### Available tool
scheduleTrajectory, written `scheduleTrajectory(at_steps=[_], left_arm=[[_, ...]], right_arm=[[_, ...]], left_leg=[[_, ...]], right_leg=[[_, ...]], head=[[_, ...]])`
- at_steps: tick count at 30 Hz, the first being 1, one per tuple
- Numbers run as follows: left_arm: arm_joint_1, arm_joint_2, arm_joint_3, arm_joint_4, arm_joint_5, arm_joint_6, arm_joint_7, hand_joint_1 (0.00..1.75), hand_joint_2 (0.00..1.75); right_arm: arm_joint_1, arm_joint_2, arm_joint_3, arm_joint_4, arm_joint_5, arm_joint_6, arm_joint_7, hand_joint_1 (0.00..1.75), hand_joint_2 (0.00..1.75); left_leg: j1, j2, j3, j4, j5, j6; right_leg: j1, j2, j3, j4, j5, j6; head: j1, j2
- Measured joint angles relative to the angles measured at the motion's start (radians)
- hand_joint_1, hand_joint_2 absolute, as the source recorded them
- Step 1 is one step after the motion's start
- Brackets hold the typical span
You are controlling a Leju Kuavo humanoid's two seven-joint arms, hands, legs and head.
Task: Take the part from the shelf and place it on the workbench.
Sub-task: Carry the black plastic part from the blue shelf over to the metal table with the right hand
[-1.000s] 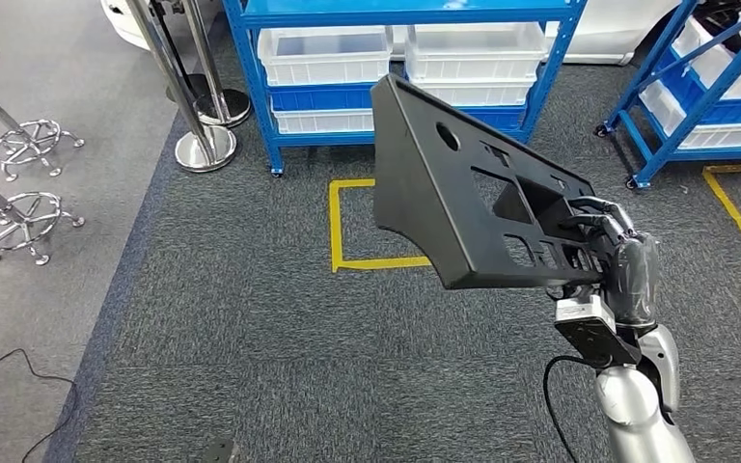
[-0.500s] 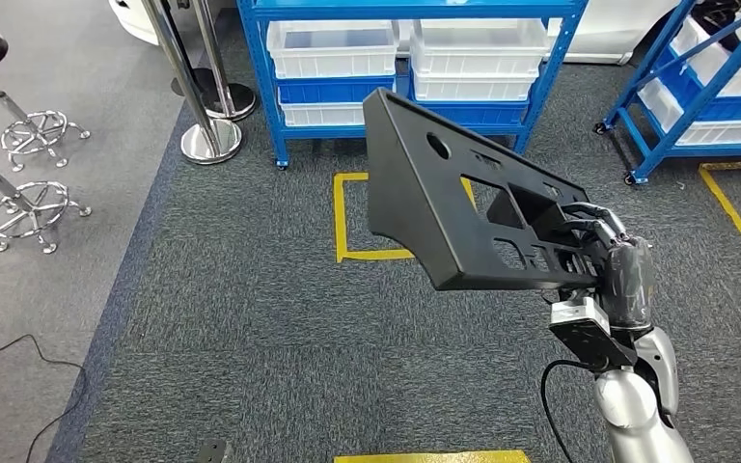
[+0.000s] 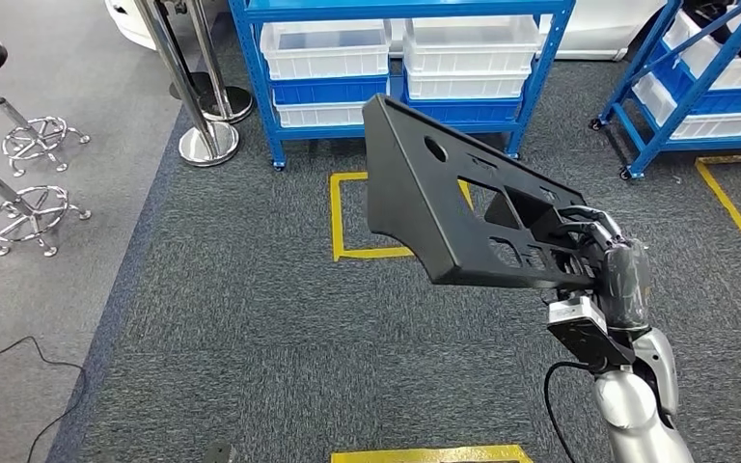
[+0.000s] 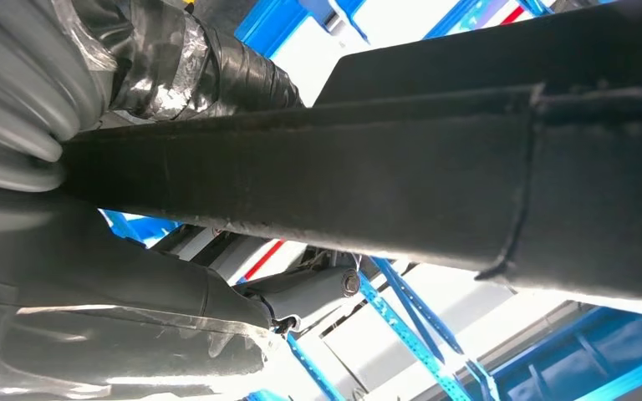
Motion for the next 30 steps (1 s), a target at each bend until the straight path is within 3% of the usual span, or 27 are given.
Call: scheduleTrajectory(at_steps=[3,5,8,9,10,11,12,14,16,18,20,22,24,25,26,28,30], left_arm=[[0.001,0.0,0.001,0.0,0.003,0.001,-0.001,0.0,1.75],[0.0,0.0,0.001,0.0,0.006,0.0,-0.001,0.0,1.75],[-0.002,0.0,0.002,0.0,0.009,-0.003,-0.001,0.0,1.75],[-0.002,0.0,0.003,0.0,0.008,-0.003,-0.001,0.0,1.75],[-0.001,0.0,0.003,0.0,0.008,-0.003,-0.001,0.0,1.75],[0.0,0.0,0.004,0.0,0.007,-0.003,-0.001,0.0,1.75],[0.0,0.0,0.004,0.0,0.006,-0.004,0.0,0.0,1.75],[0.0,0.0,0.004,0.0,0.003,-0.003,-0.001,0.0,1.75],[0.0,0.0,0.004,0.0,0.0,-0.003,-0.001,0.0,1.75],[-0.001,0.0,0.004,0.0,-0.001,-0.002,-0.001,0.0,1.75],[-0.002,0.0,0.004,0.0,-0.001,-0.001,-0.001,0.0,1.75],[-0.001,0.0,0.004,0.0,-0.002,0.001,-0.001,0.0,1.75],[0.001,0.0,0.004,0.0,-0.002,0.002,-0.001,0.0,1.75],[0.002,0.0,0.004,0.0,-0.002,0.002,-0.001,0.0,1.75],[0.003,0.0,0.004,0.0,-0.002,0.003,-0.001,0.0,1.75],[0.002,0.001,0.005,0.0,-0.002,0.003,-0.001,0.0,1.75],[0.002,0.002,0.005,0.0,-0.001,0.004,-0.001,0.0,1.75]], right_arm=[[-0.004,-0.002,0.0,0.001,-0.003,0.004,0.0,1.75,0.0],[-0.012,-0.004,0.0,0.004,-0.003,0.006,0.0,1.75,0.0],[-0.023,-0.01,0.0,0.015,-0.013,0.017,0.0,1.75,0.0],[-0.023,-0.01,0.0,0.02,-0.018,0.019,0.0,1.75,0.0],[-0.022,-0.011,-0.001,0.024,-0.023,0.021,0.0,1.75,0.0],[-0.022,-0.011,-0.002,0.028,-0.027,0.021,0.0,1.75,0.0],[-0.022,-0.012,-0.003,0.03,-0.029,0.021,0.0,1.75,0.0],[-0.023,-0.012,-0.005,0.033,-0.032,0.019,0.0,1.75,0.0],[-0.022,-0.012,-0.008,0.035,-0.033,0.018,0.0,1.75,0.0],[-0.019,-0.012,-0.013,0.036,-0.034,0.015,0.001,1.75,0.0],[-0.018,-0.012,-0.02,0.036,-0.035,0.01,0.001,1.75,0.0],[-0.017,-0.012,-0.024,0.035,-0.036,0.003,0.001,1.75,0.0],[-0.012,-0.012,-0.026,0.035,-0.036,0.0,0.001,1.75,0.0],[-0.008,-0.012,-0.027,0.035,-0.037,0.0,0.001,1.75,0.0],[-0.005,-0.012,-0.027,0.035,-0.037,0.0,0.001,1.75,0.0],[-0.001,-0.012,-0.028,0.035,-0.037,-0.001,0.001,1.75,0.0],[0.0,-0.011,-0.028,0.034,-0.038,-0.002,0.001,1.75,0.0]], left_leg=[[-0.005,0.0,0.009,-0.036,0.002,0.014],[-0.001,0.002,0.014,-0.055,0.012,0.028],[-0.003,0.011,0.014,-0.063,0.018,0.039],[-0.004,0.015,0.013,-0.061,0.018,0.04],[-0.005,0.019,0.012,-0.059,0.016,0.04],[-0.005,0.024,0.011,-0.055,0.014,0.04],[-0.004,0.03,0.011,-0.05,0.011,0.038],[-0.008,0.042,0.008,-0.033,0.0,0.03],[-0.013,0.056,0.003,-0.02,-0.009,0.021],[-0.015,0.072,0.002,-0.017,-0.013,0.015],[-0.01,0.057,-0.008,0.012,-0.039,0.004],[-0.005,0.025,-0.049,0.111,-0.099,-0.005],[-0.003,0.014,-0.104,0.233,-0.149,-0.007],[-0.003,0.012,-0.117,0.261,-0.149,-0.004],[-0.003,0.009,-0.113,0.25,-0.129,0.0],[-0.004,-0.014,-0.061,0.133,-0.057,0.013],[-0.005,-0.056,-0.009,0.021,-0.014,0.023]], right_leg=[[-0.003,0.0,-0.006,-0.004,0.006,0.018],[-0.002,0.0,-0.018,0.021,-0.016,0.025],[0.0,0.003,-0.095,0.185,-0.1,0.026],[0.0,0.003,-0.119,0.235,-0.114,0.028],[-0.001,0.002,-0.13,0.255,-0.109,0.029],[-0.001,0.0,-0.122,0.238,-0.087,0.03],[-0.002,-0.007,-0.098,0.187,-0.052,0.031],[0.002,-0.044,-0.043,0.07,-0.004,0.028],[0.009,-0.063,-0.026,0.022,0.003,0.019],[0.009,-0.044,-0.033,0.02,0.007,0.009],[0.007,-0.024,-0.035,0.017,0.012,-0.001],[0.005,-0.005,-0.037,0.016,0.016,-0.008],[0.006,0.016,-0.039,0.017,0.017,-0.011],[0.007,0.027,-0.039,0.017,0.018,-0.011],[0.008,0.039,-0.039,0.018,0.018,-0.011],[0.008,0.063,-0.038,0.018,0.019,-0.01],[0.006,0.084,-0.04,0.018,0.023,-0.004]], head=[[0.0,0.0],[0.001,0.0],[0.001,0.0],[0.001,0.0],[0.001,0.0],[0.001,0.0],[0.001,0.0],[0.001,0.0],[0.0,0.0],[0.0,0.0],[0.0,0.0],[0.0,0.0],[0.0,0.0],[0.0,0.0],[0.0,0.0],[0.0,0.0],[0.0,0.0]])
